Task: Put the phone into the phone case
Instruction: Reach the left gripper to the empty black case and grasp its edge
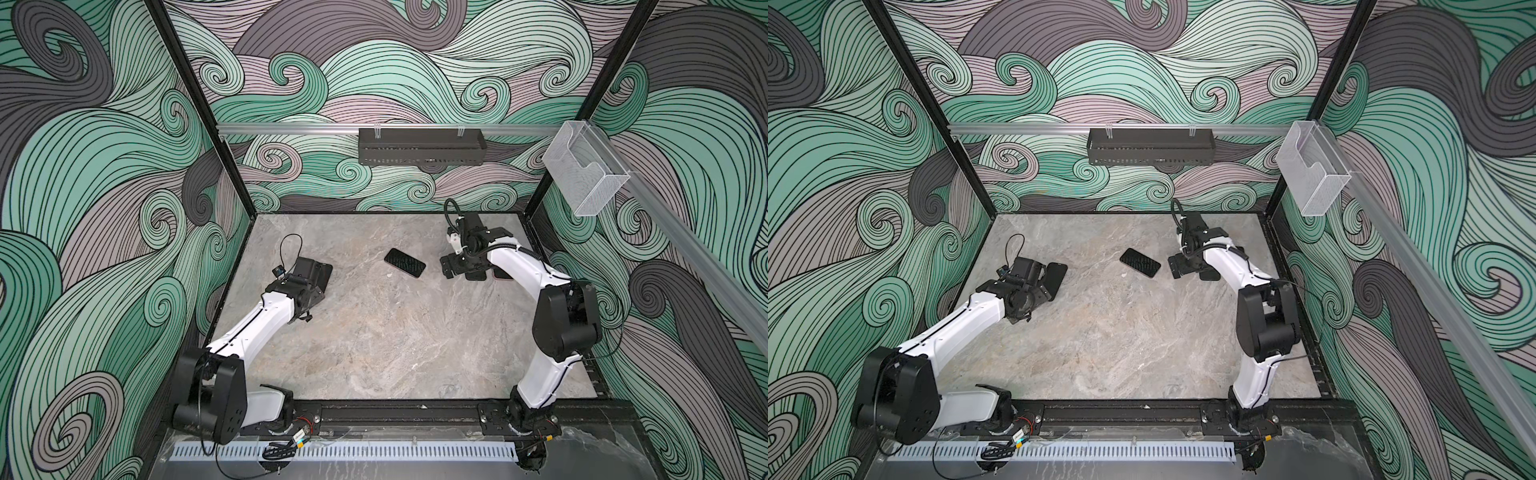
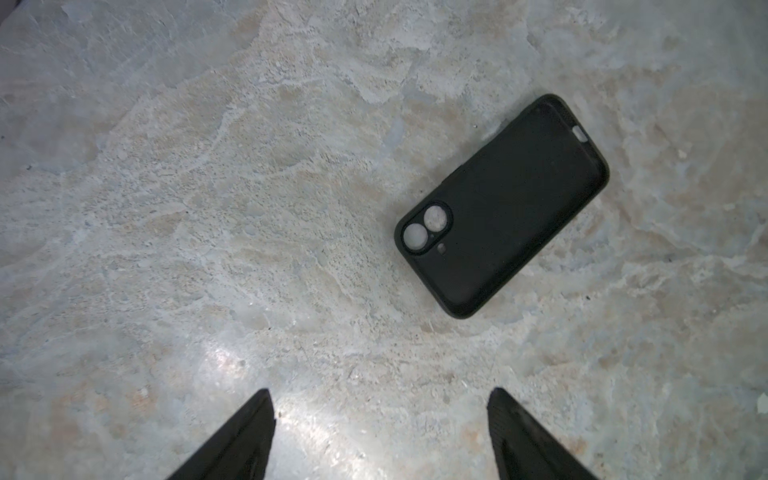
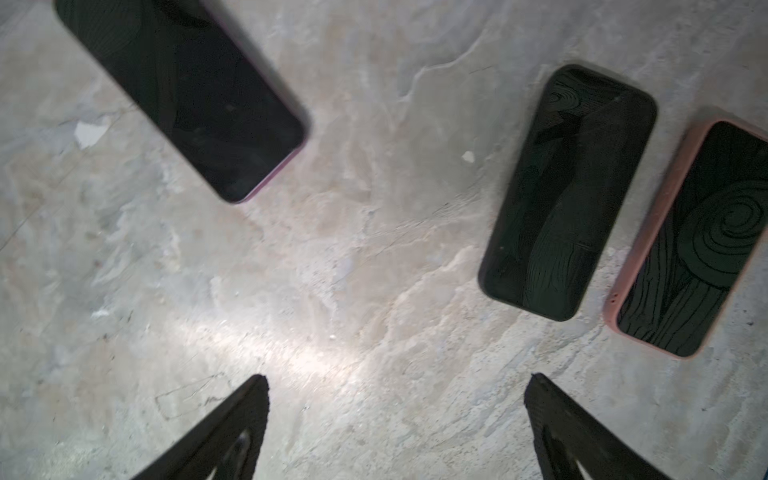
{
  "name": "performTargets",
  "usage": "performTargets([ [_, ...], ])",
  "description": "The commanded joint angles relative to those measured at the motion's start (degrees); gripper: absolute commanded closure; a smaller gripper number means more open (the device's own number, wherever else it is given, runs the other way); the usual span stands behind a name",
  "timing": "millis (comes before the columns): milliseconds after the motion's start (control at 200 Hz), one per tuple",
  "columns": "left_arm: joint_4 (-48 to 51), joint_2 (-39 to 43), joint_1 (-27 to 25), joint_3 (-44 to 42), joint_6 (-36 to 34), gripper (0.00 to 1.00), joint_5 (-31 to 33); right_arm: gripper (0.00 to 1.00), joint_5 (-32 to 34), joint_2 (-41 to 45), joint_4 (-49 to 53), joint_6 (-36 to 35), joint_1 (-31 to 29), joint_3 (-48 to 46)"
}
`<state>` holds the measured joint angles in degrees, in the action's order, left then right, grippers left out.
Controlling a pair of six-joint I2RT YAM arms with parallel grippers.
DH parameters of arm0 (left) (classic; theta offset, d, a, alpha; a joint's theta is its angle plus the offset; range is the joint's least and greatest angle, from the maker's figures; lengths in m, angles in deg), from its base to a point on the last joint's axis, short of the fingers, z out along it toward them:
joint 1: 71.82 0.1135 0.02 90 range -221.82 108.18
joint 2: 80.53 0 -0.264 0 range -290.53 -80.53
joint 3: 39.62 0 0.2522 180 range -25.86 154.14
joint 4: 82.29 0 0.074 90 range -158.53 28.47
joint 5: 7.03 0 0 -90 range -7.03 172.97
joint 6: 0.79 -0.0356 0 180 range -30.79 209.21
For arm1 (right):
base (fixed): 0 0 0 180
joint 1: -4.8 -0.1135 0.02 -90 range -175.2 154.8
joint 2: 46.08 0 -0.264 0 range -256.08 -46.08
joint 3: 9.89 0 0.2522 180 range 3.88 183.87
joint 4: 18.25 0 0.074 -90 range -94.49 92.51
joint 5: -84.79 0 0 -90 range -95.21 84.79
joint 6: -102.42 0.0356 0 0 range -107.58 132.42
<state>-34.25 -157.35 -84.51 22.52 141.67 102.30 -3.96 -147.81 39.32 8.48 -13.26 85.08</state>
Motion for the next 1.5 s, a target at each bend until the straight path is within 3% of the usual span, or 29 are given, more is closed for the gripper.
performTargets([
  [0,-2.5,-4.1,1.3,3.3,3.4,0.23,0.8,0.04,-1.6,5.1,-3.0,-0.9,-2.4,-3.2],
  [415,-2.5,-18.7,3.7,10.2,5.7,0.46,-3.3,0.04,-6.5,15.6,-5.3,1.0,-5.7,-13.4],
  [650,-3.1,-24.2,4.2,12.7,6.5,0.51,-4.7,0.04,-7.6,18.2,-6.4,1.6,-5.9,-17.4],
  [790,-1.8,-25.9,4.4,13.4,7.9,0.59,-4.1,0.04,-7.3,19.7,-6.7,1.9,-5.9,-18.8],
  [976,-1.3,-26.7,4.3,12.9,8.4,0.62,-4.0,0.04,-6.7,20.3,-6.7,1.9,-5.8,-19.2],
  [1156,-2.1,-26.9,4.4,11.8,8.1,0.8,-4.8,0.04,-5.9,20.3,-6.7,1.8,-5.9,-19.1],
  [1256,-2.0,-26.9,4.3,11.6,7.5,0.83,-4.9,0.04,-5.7,20.4,-6.7,1.7,-5.9,-19.3],
  [1451,-1.6,-26.5,4.4,11.9,4.0,1.0,-5.2,0.04,-5.2,20.3,-6.6,1.6,-5.8,-19.3],
  [1496,-1.7,-26.3,4.4,12.1,1.8,1.0,-5.7,0.04,-5.1,20.3,-6.5,1.5,-5.9,-19.3],
])
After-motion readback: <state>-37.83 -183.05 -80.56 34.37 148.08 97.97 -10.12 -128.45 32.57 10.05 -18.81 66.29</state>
